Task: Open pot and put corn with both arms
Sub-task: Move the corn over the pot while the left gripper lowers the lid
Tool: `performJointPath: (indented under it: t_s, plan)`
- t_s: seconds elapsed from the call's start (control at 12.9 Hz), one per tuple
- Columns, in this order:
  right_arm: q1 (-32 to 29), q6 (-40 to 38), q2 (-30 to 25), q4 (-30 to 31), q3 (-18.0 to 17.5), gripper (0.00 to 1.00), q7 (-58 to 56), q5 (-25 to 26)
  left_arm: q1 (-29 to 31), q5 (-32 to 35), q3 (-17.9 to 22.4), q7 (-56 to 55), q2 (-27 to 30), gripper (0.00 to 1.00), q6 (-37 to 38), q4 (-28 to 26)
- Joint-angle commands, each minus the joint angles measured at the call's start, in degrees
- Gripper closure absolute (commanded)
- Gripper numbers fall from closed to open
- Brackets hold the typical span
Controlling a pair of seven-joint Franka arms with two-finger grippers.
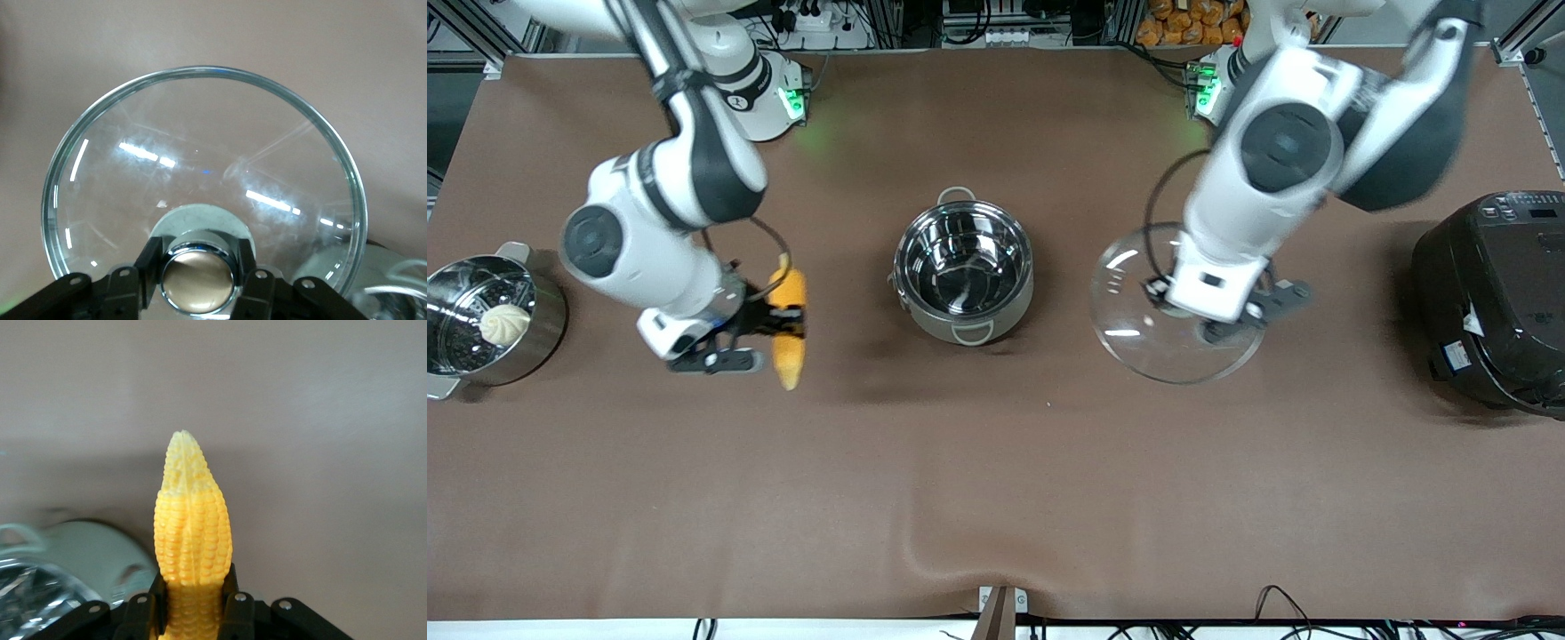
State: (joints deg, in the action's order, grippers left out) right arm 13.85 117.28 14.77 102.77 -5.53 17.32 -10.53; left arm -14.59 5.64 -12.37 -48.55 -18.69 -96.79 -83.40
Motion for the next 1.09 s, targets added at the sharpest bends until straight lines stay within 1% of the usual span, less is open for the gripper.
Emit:
performJointPath:
  t_s: [0.0,0.08,0.16,0.23,0.31,0.39,0.54,0.7,0.86,1.01]
  plan:
    - [0.0,-1.8,0.0,-2.5,-4.5,0.85,7.8,0.3,5.7,-1.4,-0.8,8.4,8.3,1.0,-9.0,-14.8]
    - [0.0,-1.6,0.3,-2.6,-6.3,0.85,10.9,2.2,6.8,-1.4,-0.8,10.1,8.5,1.0,-10.5,-17.5]
    - [0.0,-1.2,0.4,-2.6,-9.2,0.85,15.2,5.6,7.5,-1.4,-0.8,10.8,8.2,1.0,-12.1,-19.4]
    - [-0.1,-0.6,0.7,-2.6,-12.5,0.85,20.6,9.5,7.9,-1.4,-0.7,10.9,8.1,1.0,-15.1,-22.6]
    - [-0.1,0.1,1.2,-2.5,-15.0,0.85,25.0,12.2,8.7,-1.4,-0.8,11.3,8.1,1.0,-18.9,-26.1]
    - [0.0,0.7,1.8,-2.5,-17.0,0.85,27.6,13.1,9.7,-1.4,-0.7,12.9,8.0,1.0,-22.1,-29.0]
    - [0.3,2.3,2.5,-2.2,-19.1,0.85,31.1,14.0,10.5,-1.4,-0.7,14.0,7.1,1.0,-25.9,-32.9]
    - [2.4,4.2,4.3,-2.1,-19.3,0.85,35.9,17.5,10.6,-1.4,-0.7,14.1,6.9,1.0,-29.8,-37.3]
    - [4.0,6.2,6.0,-1.9,-19.3,0.85,39.9,21.1,11.8,-1.3,-0.6,14.5,6.9,1.0,-36.0,-42.4]
    - [5.4,6.9,7.1,-1.6,-19.3,0.85,40.8,21.9,13.8,-1.3,-0.7,16.9,6.4,1.0,-37.9,-44.2]
